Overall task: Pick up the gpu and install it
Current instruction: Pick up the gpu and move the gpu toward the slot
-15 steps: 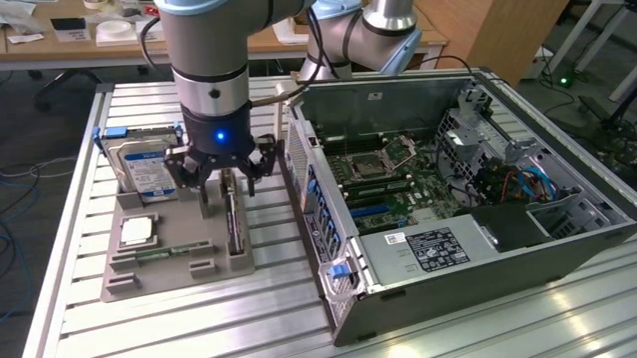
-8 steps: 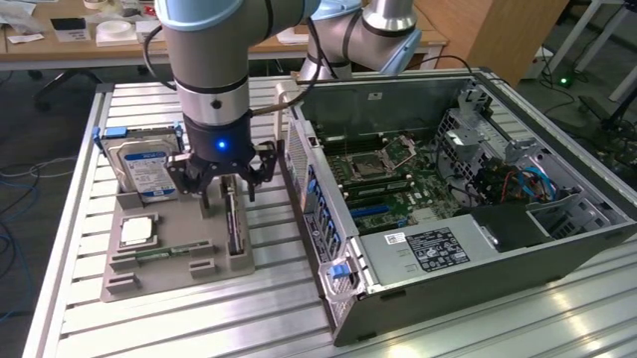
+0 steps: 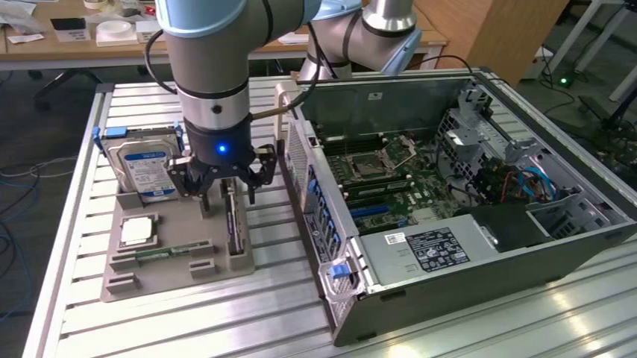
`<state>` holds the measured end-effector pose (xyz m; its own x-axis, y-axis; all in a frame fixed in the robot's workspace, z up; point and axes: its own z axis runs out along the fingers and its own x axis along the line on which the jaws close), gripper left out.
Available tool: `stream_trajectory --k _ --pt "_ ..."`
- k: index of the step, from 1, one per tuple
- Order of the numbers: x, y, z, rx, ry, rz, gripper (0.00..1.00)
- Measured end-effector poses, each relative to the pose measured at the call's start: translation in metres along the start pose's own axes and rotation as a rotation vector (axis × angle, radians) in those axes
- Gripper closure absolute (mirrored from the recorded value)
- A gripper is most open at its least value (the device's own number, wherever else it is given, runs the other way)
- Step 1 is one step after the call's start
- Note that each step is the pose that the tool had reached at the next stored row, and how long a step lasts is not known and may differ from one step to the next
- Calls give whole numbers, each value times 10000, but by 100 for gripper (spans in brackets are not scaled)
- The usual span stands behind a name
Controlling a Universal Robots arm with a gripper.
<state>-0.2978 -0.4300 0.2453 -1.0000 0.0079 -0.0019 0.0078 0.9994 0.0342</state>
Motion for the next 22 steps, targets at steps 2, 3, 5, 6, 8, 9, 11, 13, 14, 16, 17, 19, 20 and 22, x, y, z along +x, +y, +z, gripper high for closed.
stream_trajectory --k 2,3,5,6,8,9,11,13,14,16,17,19,20,22 --pt "-1 0 18 -2 -3 -1 28" --pt "0 -1 35 -1 -1 0 28" --pt "0 -2 70 -1 -1 0 28" --pt "0 -3 88 -1 -1 0 28" --pt "0 -4 124 -1 0 0 28" --pt "0 -5 144 -1 -1 0 28" --pt "0 -6 180 -1 -1 -1 28" --pt "0 -8 215 -1 -1 0 28" --pt "1 -11 233 -1 -2 1 28" --pt "1 -35 269 1 -5 2 28" --pt "0 -41 288 -2 -13 8 28" --pt "1 -43 323 0 -16 34 28" --pt "0 -44 342 -1 -18 54 28" --pt "0 -45 376 0 -19 122 28"
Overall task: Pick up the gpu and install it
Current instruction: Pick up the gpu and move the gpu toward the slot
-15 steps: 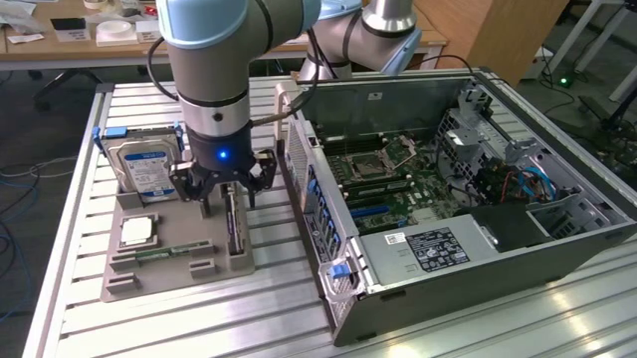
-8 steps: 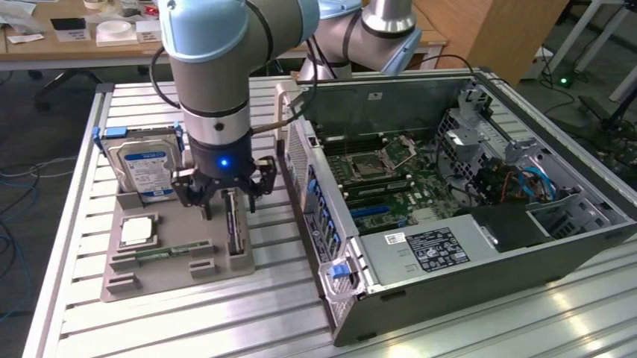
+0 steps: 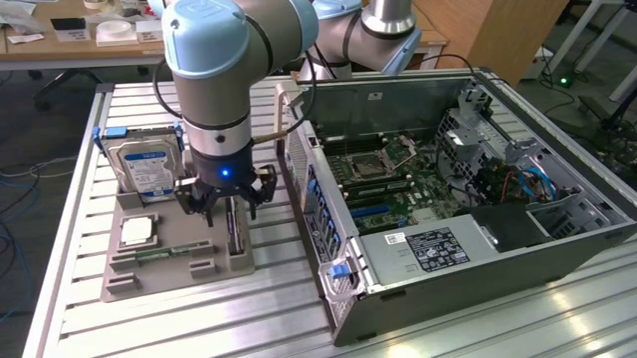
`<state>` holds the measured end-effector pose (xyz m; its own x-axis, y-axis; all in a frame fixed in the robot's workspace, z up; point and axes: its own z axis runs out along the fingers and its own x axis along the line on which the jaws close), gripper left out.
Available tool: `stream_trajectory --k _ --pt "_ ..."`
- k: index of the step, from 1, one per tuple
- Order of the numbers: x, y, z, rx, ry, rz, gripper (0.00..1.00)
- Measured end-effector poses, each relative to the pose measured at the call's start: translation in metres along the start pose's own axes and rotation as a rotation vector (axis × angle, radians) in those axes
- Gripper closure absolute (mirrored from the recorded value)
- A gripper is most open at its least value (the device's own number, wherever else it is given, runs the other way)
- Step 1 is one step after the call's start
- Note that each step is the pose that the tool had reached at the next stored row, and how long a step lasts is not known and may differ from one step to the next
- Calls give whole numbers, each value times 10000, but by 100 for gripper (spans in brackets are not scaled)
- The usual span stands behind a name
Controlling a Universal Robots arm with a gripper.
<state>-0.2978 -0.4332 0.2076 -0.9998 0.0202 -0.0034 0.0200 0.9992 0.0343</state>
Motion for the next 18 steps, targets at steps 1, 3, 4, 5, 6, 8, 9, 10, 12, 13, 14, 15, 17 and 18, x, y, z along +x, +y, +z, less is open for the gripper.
stream_trajectory --k 1,3,4,5,6,8,9,10,12,13,14,15,17,18 --pt "0 0 6 0 -1 16 28" --pt "0 0 6 2 0 18 28" --pt "1 0 6 2 1 19 28" --pt "0 0 6 2 1 18 28" --pt "0 0 7 7 -1 19 28" --pt "0 0 7 14 -1 18 28" --pt "0 0 7 17 -1 18 28" --pt "0 0 7 18 -1 18 28" --pt "0 0 8 19 -1 18 36" --pt "0 0 8 19 -1 18 36" --pt "0 0 9 18 -1 18 42" --pt "0 0 9 19 -1 18 42" --pt "0 0 11 18 -1 18 48" --pt "0 0 12 19 -1 19 48"
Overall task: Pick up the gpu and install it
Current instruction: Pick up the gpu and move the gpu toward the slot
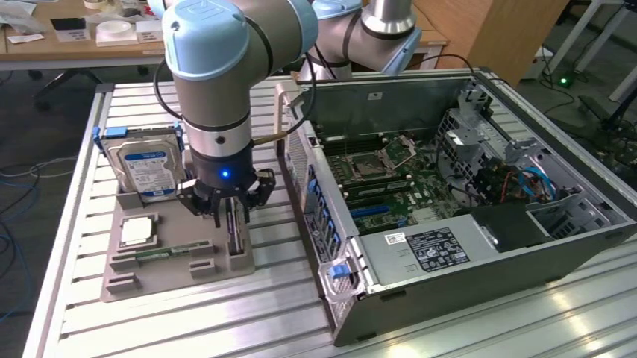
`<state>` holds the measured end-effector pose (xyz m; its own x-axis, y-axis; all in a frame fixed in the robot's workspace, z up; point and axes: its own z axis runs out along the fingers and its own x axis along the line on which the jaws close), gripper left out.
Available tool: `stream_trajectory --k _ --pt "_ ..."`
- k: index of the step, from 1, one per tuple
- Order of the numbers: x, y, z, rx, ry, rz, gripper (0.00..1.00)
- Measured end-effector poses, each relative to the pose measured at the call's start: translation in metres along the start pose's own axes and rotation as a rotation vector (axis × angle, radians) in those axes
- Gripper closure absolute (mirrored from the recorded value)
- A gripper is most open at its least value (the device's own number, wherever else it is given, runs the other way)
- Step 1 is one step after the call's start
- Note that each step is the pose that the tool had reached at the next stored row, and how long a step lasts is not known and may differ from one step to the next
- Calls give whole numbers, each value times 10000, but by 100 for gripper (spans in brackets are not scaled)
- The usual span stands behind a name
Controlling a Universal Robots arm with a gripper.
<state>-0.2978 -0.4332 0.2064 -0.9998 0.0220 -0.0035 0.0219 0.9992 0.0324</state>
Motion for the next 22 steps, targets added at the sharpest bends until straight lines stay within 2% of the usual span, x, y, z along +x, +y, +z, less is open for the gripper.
stream_trajectory --k 2,3,14,16,17,22 --pt "0 0 1 0 1 0 50" --pt "0 0 2 -1 0 0 57" --pt "0 3 15 0 0 0 57" --pt "0 3 15 0 0 0 58" --pt "0 4 16 0 0 0 65" --pt "-6 4 17 -1 -2 1 65"
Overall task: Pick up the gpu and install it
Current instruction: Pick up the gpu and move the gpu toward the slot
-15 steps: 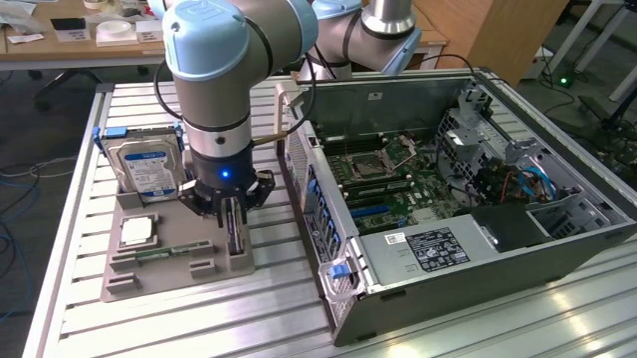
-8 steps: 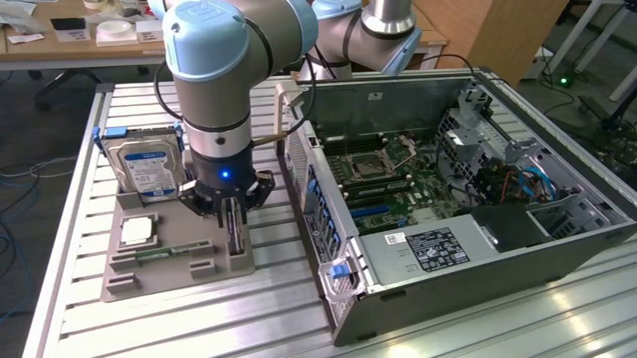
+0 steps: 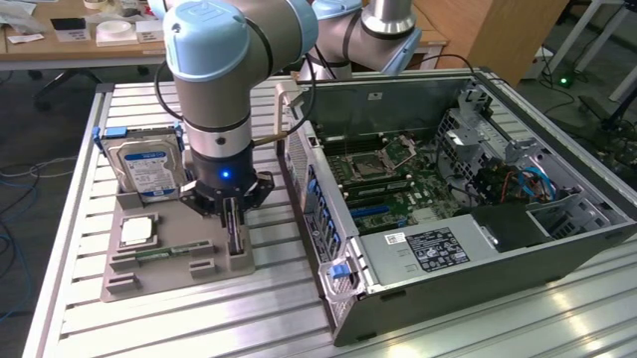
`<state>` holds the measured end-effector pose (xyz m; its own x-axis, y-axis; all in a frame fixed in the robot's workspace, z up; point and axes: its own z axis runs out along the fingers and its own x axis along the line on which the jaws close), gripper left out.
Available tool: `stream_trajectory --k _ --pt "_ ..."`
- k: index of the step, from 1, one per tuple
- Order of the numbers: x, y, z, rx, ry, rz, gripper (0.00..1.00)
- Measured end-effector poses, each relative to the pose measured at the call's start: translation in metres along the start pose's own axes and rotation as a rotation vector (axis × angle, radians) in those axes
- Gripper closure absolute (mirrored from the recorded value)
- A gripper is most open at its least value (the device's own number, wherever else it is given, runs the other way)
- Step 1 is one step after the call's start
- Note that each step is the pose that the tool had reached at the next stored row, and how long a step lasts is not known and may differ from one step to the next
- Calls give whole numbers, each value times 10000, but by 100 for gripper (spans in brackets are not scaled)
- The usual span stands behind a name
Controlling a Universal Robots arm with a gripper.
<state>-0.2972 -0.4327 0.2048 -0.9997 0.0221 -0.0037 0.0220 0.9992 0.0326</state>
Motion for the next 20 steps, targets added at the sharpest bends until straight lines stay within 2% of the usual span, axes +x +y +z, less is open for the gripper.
stream_trajectory --k 4,5,20 --pt "-2 -1 -1 2 2 -1 67" --pt "-2 -1 -1 2 2 -1 72" --pt "-2 -1 -1 2 2 -1 72"
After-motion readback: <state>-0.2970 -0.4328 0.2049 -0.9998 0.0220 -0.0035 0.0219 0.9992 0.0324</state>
